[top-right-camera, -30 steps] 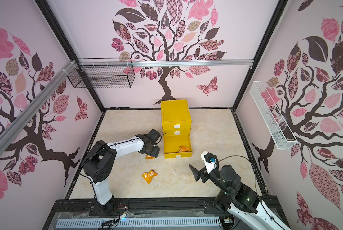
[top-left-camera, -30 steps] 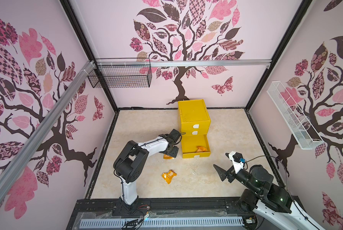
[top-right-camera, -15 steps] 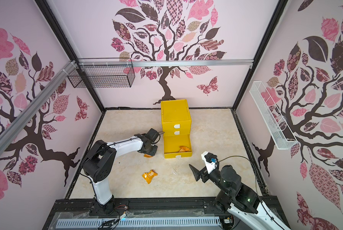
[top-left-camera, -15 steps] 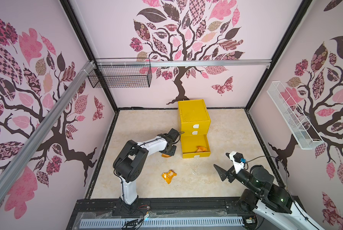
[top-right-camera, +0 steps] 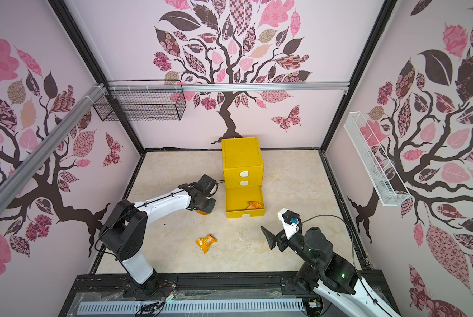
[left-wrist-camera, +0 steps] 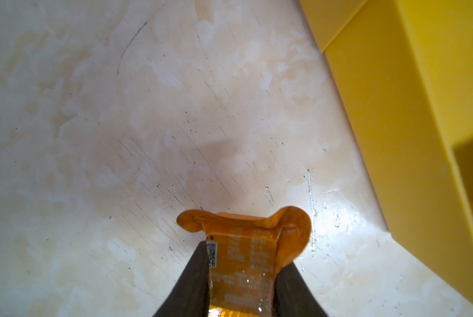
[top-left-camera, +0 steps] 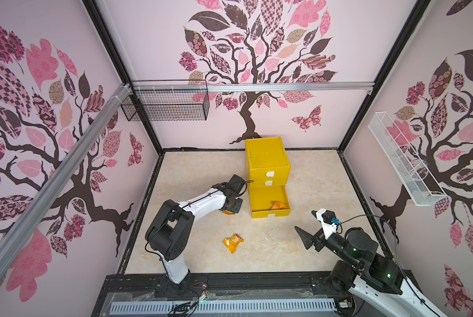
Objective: Place the cookies into the drawer by color
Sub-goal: Pick up the cookie at the center of the board, then place the cookie in the drawer.
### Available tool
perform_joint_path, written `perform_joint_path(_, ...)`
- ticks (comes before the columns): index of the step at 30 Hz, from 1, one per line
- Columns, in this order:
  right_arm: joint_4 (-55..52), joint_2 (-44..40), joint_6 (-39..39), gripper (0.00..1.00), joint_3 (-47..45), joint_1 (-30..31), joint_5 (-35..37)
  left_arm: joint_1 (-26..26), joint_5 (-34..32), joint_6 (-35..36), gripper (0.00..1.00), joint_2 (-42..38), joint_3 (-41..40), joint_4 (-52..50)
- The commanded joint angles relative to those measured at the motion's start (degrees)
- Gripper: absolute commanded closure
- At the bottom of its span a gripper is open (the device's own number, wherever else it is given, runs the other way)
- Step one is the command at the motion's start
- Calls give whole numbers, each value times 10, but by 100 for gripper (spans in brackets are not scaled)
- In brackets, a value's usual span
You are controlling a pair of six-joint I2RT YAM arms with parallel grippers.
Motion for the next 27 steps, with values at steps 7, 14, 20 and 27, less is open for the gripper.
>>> perform_joint_path(7,9,0,-3,1,-3,-3,-2,-1,2,83,87,-38,42,-24)
perform_joint_path(14,10,5,-3,1,-2,-3,-1,-5,19,132,86,-68,49,5)
perform_joint_path(20,10,4,-3,1,-3,-4,4,-32,38,202,86,-97,31,59)
perform_joint_path(27,9,6,-2,1,-2,-4,4,-81,53,267,85,-119,18,115)
